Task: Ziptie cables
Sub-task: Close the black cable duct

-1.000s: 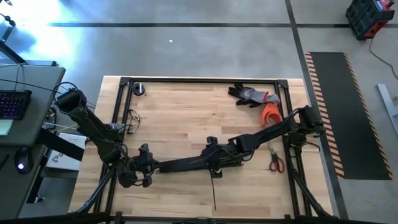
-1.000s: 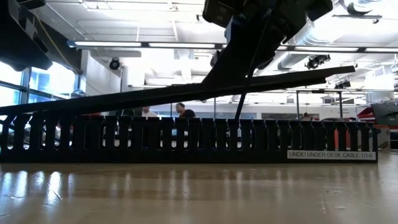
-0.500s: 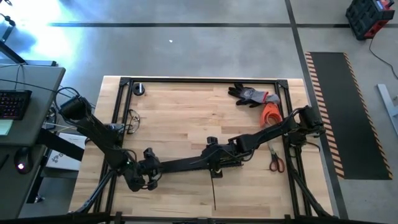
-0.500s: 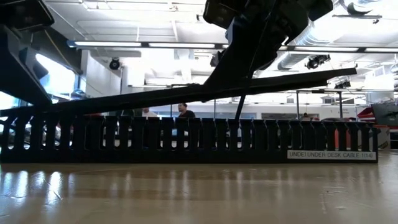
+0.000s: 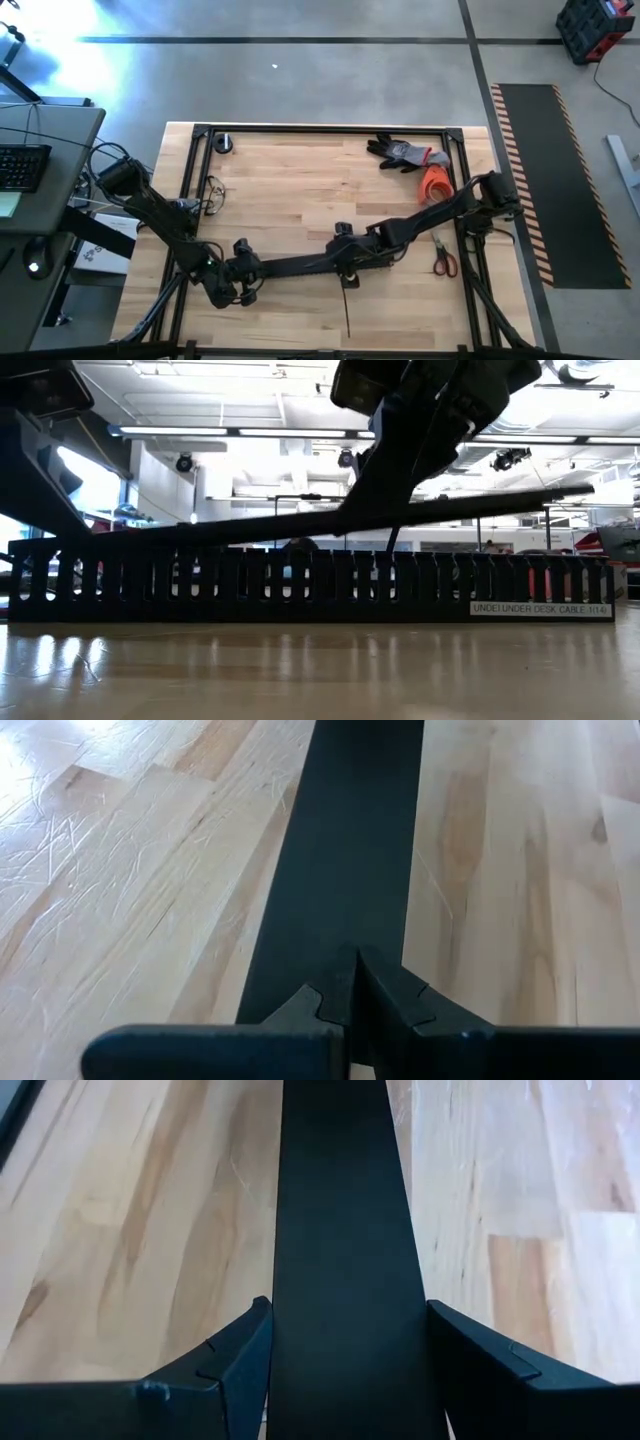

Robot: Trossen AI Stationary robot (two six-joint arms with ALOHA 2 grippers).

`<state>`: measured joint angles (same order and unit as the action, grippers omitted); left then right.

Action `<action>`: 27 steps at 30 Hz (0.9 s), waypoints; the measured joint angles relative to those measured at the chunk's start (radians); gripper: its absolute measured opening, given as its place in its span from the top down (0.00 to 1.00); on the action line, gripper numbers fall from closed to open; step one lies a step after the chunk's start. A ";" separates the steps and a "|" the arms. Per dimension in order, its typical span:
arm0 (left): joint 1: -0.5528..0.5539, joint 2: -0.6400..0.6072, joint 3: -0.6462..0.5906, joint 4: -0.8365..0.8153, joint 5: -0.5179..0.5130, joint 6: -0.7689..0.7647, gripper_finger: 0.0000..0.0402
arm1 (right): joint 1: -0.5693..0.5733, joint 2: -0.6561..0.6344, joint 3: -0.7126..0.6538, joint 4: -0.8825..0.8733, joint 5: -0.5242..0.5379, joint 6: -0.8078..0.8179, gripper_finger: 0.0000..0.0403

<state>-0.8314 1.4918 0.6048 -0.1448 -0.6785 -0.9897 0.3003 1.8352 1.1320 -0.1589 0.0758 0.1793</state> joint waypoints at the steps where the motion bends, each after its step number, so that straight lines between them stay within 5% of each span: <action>1: 0.000 0.000 0.000 0.000 0.000 0.000 1.00 | 0.003 0.008 0.000 0.001 0.002 0.004 0.48; 27: 0.025 0.003 -0.002 0.005 -0.016 -0.030 1.00 | 0.021 0.055 0.070 -0.125 -0.023 0.137 0.50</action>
<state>-0.8060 1.4948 0.6025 -0.1394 -0.6943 -1.0192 0.3214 1.8904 1.2024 -0.2843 0.0528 0.3161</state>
